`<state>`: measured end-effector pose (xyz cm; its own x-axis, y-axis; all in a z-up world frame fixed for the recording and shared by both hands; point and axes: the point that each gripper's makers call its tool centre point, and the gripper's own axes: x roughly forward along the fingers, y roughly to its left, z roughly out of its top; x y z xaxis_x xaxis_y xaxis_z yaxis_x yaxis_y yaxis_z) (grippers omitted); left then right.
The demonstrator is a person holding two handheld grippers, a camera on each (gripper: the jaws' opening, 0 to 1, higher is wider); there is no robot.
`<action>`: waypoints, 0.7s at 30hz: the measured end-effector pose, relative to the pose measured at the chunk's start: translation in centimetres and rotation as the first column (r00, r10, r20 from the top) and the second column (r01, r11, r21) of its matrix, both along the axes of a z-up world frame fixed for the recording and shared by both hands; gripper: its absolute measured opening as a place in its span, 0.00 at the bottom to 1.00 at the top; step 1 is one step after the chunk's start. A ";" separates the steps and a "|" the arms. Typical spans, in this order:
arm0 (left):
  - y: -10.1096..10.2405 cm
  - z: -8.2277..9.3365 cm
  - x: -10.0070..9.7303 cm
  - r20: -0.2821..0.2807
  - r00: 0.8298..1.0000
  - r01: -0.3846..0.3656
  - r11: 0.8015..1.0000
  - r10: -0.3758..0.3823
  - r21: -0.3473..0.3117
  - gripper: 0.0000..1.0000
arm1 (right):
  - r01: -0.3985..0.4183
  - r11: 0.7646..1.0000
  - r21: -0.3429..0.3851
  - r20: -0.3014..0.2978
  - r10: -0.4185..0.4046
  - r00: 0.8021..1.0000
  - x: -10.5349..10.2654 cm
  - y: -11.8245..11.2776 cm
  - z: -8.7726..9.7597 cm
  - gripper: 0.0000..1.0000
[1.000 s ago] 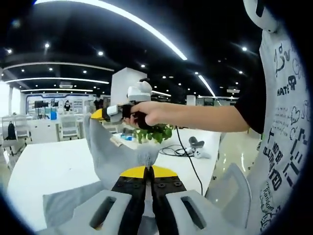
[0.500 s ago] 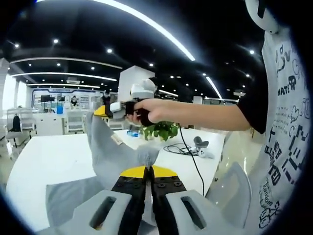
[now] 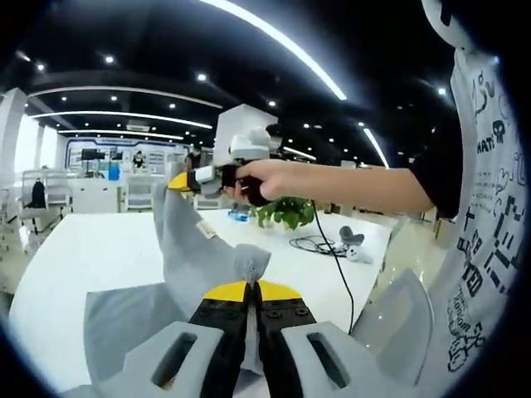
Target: Fold the towel on the table until its edges align and the towel forms a compact rectangular stack.
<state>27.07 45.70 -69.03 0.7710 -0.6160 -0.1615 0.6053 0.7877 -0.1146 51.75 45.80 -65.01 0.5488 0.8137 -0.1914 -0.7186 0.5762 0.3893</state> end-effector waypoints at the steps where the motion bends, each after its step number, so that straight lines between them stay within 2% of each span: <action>1: 0.3 -0.3 0.0 -0.005 1.000 -0.009 1.000 0.009 -0.003 0.03 | 0.002 1.000 -0.004 -0.003 -0.002 1.000 0.1 0.1 -0.3 0.01; 12: 3.5 -3.6 0.2 -0.089 0.990 -0.111 0.993 0.109 -0.024 0.03 | -0.002 0.998 -0.056 -0.055 -0.001 0.998 0.8 2.4 -4.3 0.02; 21: 6.4 -6.4 -0.1 -0.160 0.969 -0.200 0.979 0.190 -0.050 0.03 | -0.022 0.995 -0.100 -0.090 0.013 0.996 1.2 5.0 -7.4 0.02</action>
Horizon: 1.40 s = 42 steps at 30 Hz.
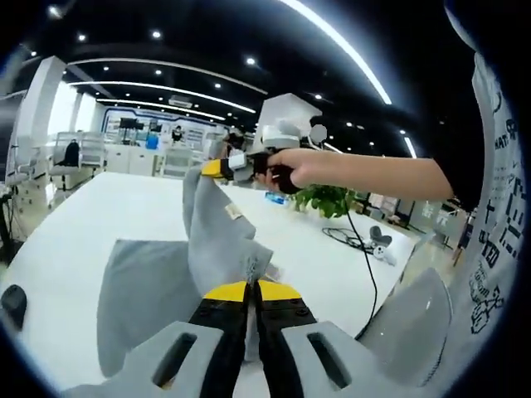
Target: Fold the towel on the table until its edges align and the towel forms a compact rectangular stack.
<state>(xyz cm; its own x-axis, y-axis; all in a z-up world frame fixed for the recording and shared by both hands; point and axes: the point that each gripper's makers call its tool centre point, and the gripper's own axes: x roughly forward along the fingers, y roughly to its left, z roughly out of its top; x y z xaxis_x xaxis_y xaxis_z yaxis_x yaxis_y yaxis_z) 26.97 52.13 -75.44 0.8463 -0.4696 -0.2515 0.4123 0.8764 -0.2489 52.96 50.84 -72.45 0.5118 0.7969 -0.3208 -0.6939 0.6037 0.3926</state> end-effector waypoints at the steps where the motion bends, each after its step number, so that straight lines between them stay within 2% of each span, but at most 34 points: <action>1: 0.5 -0.4 0.0 -0.007 1.000 -0.012 1.000 0.012 -0.005 0.03 | -0.006 1.000 -0.009 -0.002 0.006 1.000 -0.2 0.5 -0.4 0.02; 13: 4.7 -4.4 -0.5 -0.096 0.987 -0.132 0.991 0.129 -0.030 0.03 | -0.041 0.997 -0.067 -0.029 0.039 0.999 -0.3 5.0 -4.2 0.02; 17: 5.9 -5.9 -0.9 -0.132 0.977 -0.178 0.982 0.169 -0.058 0.03 | -0.042 0.995 -0.095 -0.024 0.040 0.999 0.2 6.9 -6.0 0.02; 19: 6.4 -6.8 -1.2 -0.151 0.971 -0.196 0.979 0.186 -0.056 0.03 | -0.070 0.990 -0.126 0.006 0.072 0.997 0.0 7.8 -6.4 0.02; 25: 8.4 -8.4 -1.6 -0.199 0.939 -0.309 0.942 0.280 -0.132 0.03 | -0.057 0.981 -0.183 0.026 0.063 0.998 -0.2 10.0 -7.9 0.02; 30: 9.8 -10.0 -1.7 -0.226 0.923 -0.348 0.928 0.312 -0.137 0.03 | -0.023 0.975 -0.220 0.015 0.027 1.000 -0.2 11.3 -9.6 0.02; 32: 10.3 -10.5 -1.8 -0.241 0.913 -0.370 0.918 0.330 -0.143 0.04 | -0.026 0.971 -0.238 0.016 0.031 0.999 0.2 12.0 -10.4 0.03; 34: 11.0 -11.3 -1.9 -0.258 0.903 -0.388 0.910 0.344 -0.145 0.04 | -0.031 0.967 -0.253 0.020 0.037 0.999 -0.1 12.3 -10.7 0.03; 38: 11.6 -11.9 -2.2 -0.279 0.890 -0.411 0.899 0.360 -0.152 0.06 | -0.038 0.961 -0.274 0.025 0.047 0.999 -0.3 13.0 -11.5 0.04; 42: 12.3 -12.1 -2.3 -0.276 0.889 -0.418 0.894 0.366 -0.163 0.13 | -0.053 0.963 -0.263 0.036 0.065 0.997 -0.1 14.1 -11.4 0.02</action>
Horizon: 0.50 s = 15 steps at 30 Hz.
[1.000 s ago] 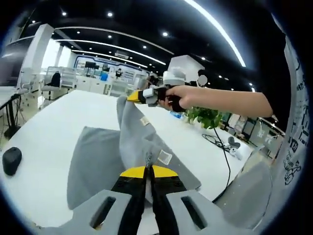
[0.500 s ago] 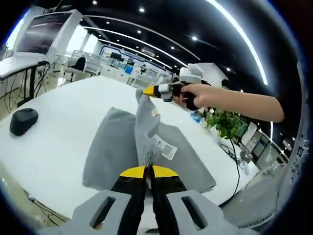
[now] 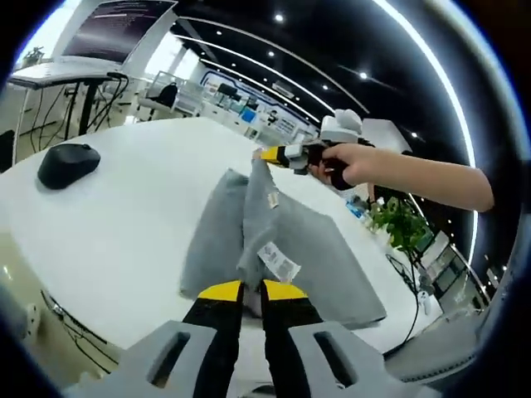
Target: Fold the towel on the table until its edges align and the towel forms a compact rectangular stack.
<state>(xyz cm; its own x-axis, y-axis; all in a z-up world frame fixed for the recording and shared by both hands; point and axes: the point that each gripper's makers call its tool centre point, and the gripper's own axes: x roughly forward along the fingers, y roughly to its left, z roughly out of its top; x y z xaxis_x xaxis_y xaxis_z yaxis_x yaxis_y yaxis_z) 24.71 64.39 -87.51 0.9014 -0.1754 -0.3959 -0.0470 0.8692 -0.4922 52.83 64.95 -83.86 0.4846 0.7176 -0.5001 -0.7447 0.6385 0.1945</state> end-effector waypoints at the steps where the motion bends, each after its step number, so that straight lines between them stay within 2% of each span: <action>1: 0.1 0.0 0.0 -0.002 1.000 -0.002 1.000 0.002 0.003 0.13 | -0.005 1.000 0.003 0.001 0.005 1.000 0.0 0.1 0.0 0.03; 6: 0.7 -0.4 0.2 -0.013 1.000 -0.019 1.000 0.019 -0.001 0.14 | -0.028 1.000 0.005 -0.004 0.028 1.000 -0.1 0.5 -0.1 0.05; 10: 0.2 0.1 0.7 -0.002 1.000 -0.007 1.000 0.007 -0.011 0.19 | -0.029 1.000 0.003 -0.011 0.029 1.000 -0.1 0.2 -0.3 0.05; 12: 0.2 0.0 0.9 -0.007 1.000 -0.005 1.000 0.005 0.001 0.19 | -0.026 1.000 0.000 -0.013 0.026 1.000 -0.2 -0.4 -0.5 0.04; 15: 1.1 -0.9 1.0 -0.047 0.997 -0.061 0.998 0.061 0.000 0.17 | -0.021 1.000 -0.001 -0.020 0.021 1.000 -0.3 -1.1 -0.6 0.04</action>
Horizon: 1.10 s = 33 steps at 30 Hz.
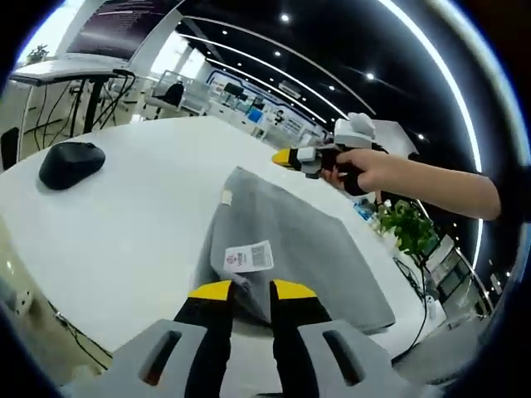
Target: Fold the towel on the table until its edges align and the towel forms a compact rectangular stack.
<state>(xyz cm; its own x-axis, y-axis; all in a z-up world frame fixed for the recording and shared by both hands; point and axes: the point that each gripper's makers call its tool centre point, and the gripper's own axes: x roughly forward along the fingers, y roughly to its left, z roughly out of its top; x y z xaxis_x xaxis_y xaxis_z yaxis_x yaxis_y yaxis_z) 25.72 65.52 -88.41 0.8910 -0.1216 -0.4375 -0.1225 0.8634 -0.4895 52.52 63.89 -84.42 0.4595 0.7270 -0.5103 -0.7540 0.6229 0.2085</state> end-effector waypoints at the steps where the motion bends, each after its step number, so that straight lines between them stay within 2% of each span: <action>1: 0.1 -0.2 0.0 -0.006 1.000 0.000 1.000 0.000 0.001 0.16 | 0.002 1.000 0.000 0.000 -0.002 1.000 0.0 -0.2 0.0 0.04; 4: 1.0 -1.2 -0.5 -0.062 0.997 -0.039 0.999 0.041 0.031 0.12 | 0.010 1.000 -0.007 0.001 -0.010 1.000 0.2 -1.4 0.0 0.04; 10: 2.3 -1.9 -1.0 -0.103 0.987 -0.117 0.993 0.120 0.034 0.03 | 0.033 0.999 -0.024 0.001 -0.033 0.999 0.7 -3.4 -0.2 0.05; 16: 3.0 -2.1 -1.0 -0.130 0.986 -0.093 0.992 0.104 0.085 0.01 | 0.065 0.997 -0.042 0.003 -0.065 0.998 1.9 -5.9 -0.4 0.07; 17: 3.1 -2.1 -1.0 -0.136 0.986 -0.087 0.991 0.101 0.106 0.01 | 0.068 0.997 -0.044 0.006 -0.068 0.998 1.9 -6.4 -0.4 0.08; 19: 3.4 -1.8 -1.1 -0.155 0.984 -0.054 0.979 0.085 0.196 0.04 | 0.073 0.996 -0.051 0.009 -0.073 0.997 2.1 -7.3 -0.3 0.08; 21: 3.8 -1.6 -0.8 -0.155 0.986 -0.027 0.970 0.066 0.242 0.12 | 0.082 0.995 -0.053 0.010 -0.082 0.997 2.4 -8.3 -0.2 0.09; 25: 2.1 0.0 0.3 -0.132 0.991 0.062 0.951 -0.022 0.303 0.17 | 0.101 0.993 -0.056 0.014 -0.101 0.995 2.1 -10.0 0.6 0.11; 27: 1.9 0.2 0.9 -0.120 0.991 0.095 0.942 -0.059 0.322 0.20 | 0.113 0.992 -0.056 0.015 -0.112 0.994 2.4 -10.8 0.6 0.12; 33: -2.2 2.6 2.4 -0.063 0.987 0.162 0.942 -0.149 0.295 0.25 | 0.140 0.989 -0.055 0.016 -0.139 0.990 2.9 -13.5 1.4 0.14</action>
<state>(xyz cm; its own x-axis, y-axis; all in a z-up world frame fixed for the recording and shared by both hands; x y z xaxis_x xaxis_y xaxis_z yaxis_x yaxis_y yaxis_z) 28.12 63.36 -85.76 0.8527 -0.1158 -0.5093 0.0110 0.9789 -0.2041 55.43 50.42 -83.06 0.5610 0.6259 -0.5418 -0.6613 0.7325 0.1616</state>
